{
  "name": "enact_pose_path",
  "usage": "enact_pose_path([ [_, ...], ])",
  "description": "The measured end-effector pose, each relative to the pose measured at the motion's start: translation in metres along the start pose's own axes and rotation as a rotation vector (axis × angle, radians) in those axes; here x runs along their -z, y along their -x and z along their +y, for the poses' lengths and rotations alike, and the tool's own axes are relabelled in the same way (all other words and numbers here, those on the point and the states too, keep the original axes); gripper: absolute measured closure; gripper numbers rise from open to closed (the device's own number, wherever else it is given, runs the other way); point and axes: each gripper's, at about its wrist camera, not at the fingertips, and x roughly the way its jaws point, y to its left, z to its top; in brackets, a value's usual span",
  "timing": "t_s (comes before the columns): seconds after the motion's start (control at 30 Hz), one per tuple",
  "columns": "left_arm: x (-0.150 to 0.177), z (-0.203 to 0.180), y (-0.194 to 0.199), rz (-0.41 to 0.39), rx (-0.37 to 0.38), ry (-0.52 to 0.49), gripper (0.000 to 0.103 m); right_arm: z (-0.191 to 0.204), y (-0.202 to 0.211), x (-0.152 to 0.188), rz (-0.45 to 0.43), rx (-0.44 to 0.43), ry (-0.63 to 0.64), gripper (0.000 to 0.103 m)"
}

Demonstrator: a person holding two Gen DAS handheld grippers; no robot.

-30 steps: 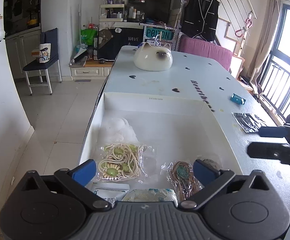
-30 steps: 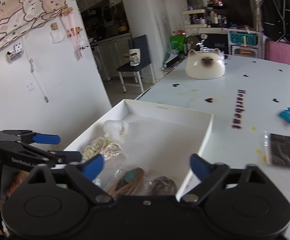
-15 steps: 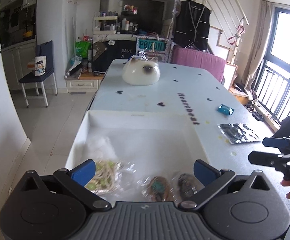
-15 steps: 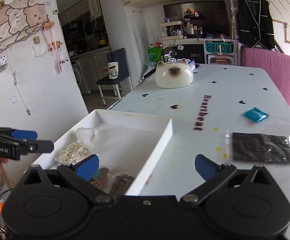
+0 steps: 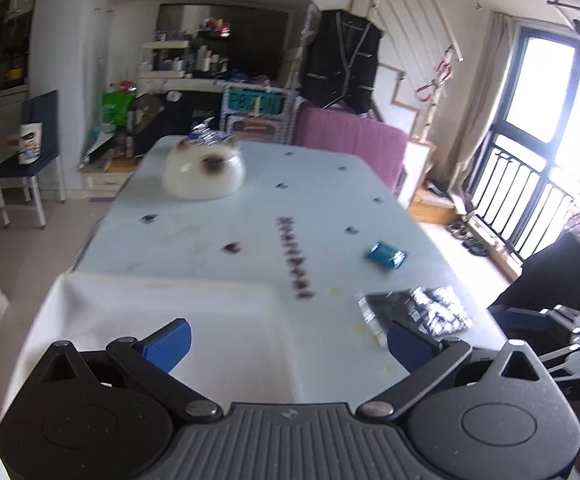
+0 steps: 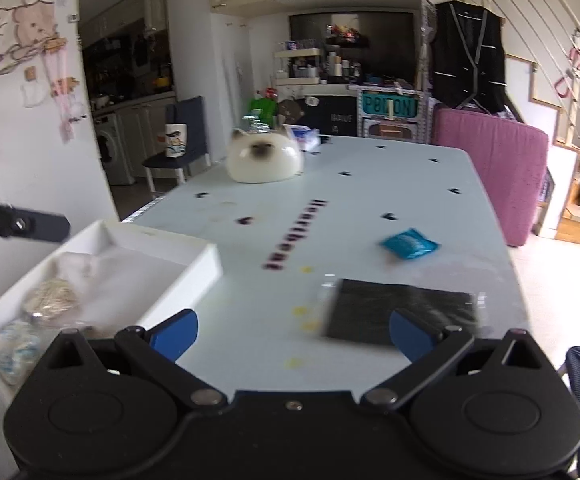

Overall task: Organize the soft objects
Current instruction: 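Withdraw both open tools from the tray toward the teal packet and black bag, then grasp teal packet with left tool while right tool grasps black plastic bag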

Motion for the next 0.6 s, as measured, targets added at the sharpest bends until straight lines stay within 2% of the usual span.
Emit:
enact_pose_path([
  [0.17,-0.023,-0.035,-0.033,-0.026,0.065,-0.020,0.000,-0.045,-0.023,-0.003,0.030,0.027,-0.039,0.000],
  [0.27,-0.040,-0.057,-0.063,-0.002,0.124,-0.062,0.000,-0.066,-0.041,-0.005,0.048,0.026,-0.049,0.000],
  [0.6,-0.078,-0.116,-0.175,0.047,0.220,-0.149,0.000,-0.121,-0.117,-0.008,0.143,0.010,-0.100,0.000],
])
